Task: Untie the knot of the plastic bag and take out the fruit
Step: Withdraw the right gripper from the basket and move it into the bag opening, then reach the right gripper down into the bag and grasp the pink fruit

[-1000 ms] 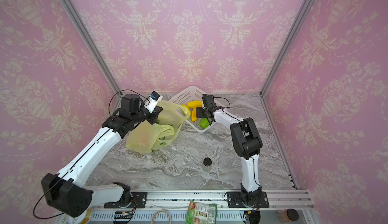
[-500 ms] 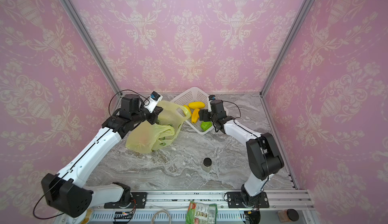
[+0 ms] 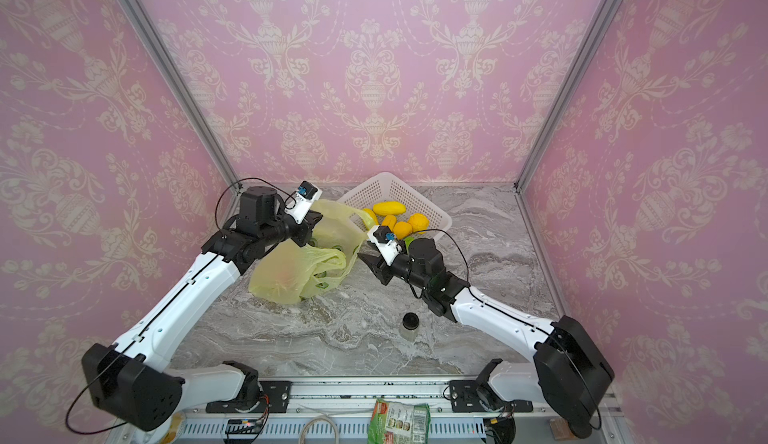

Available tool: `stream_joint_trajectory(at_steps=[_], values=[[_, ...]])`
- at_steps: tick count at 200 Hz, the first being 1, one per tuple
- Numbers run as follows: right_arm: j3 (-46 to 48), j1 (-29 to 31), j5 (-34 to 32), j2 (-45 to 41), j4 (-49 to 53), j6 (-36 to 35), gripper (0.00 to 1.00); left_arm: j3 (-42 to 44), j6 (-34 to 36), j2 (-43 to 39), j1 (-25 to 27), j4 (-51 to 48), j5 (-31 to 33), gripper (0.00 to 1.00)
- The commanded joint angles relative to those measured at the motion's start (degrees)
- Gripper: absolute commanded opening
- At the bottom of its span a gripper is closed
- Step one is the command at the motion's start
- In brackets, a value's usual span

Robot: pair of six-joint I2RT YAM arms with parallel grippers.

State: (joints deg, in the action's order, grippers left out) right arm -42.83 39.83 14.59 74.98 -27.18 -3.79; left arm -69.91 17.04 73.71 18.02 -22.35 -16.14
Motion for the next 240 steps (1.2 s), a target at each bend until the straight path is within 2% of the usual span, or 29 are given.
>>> stream_joint_trajectory(at_steps=[1,27,95,119,158,197,240], values=[[-3.90,-0.05,2.00,4.56,1.17,-3.38,0.27,-0.84,-0.87,-0.01,-0.40,-0.75,-0.86,0.12],[-9.86,0.95,2.88,10.55,6.46,-4.46,0.23,-0.67,-0.59,-0.47,-0.23,-0.65,-1.91,0.12],[-20.72,1.64,0.21,23.87,10.75,-2.10,0.28,1.30,-0.48,-2.77,-0.27,2.72,-7.69,0.10],[-26.27,1.92,1.50,28.56,14.00,-2.61,0.32,1.62,-0.19,-3.44,-0.04,3.00,-7.77,0.11],[-27.12,2.20,6.51,32.71,12.02,-4.56,0.51,1.97,-0.25,-3.92,-0.06,3.45,-7.50,0.11],[-29.33,2.24,8.45,36.03,11.66,-3.82,0.56,2.34,-0.47,-4.13,-0.05,4.24,-7.73,0.11],[-35.50,2.80,11.51,41.28,16.40,-3.46,0.66,2.32,-0.50,-3.84,-0.08,4.16,-7.85,0.11]])
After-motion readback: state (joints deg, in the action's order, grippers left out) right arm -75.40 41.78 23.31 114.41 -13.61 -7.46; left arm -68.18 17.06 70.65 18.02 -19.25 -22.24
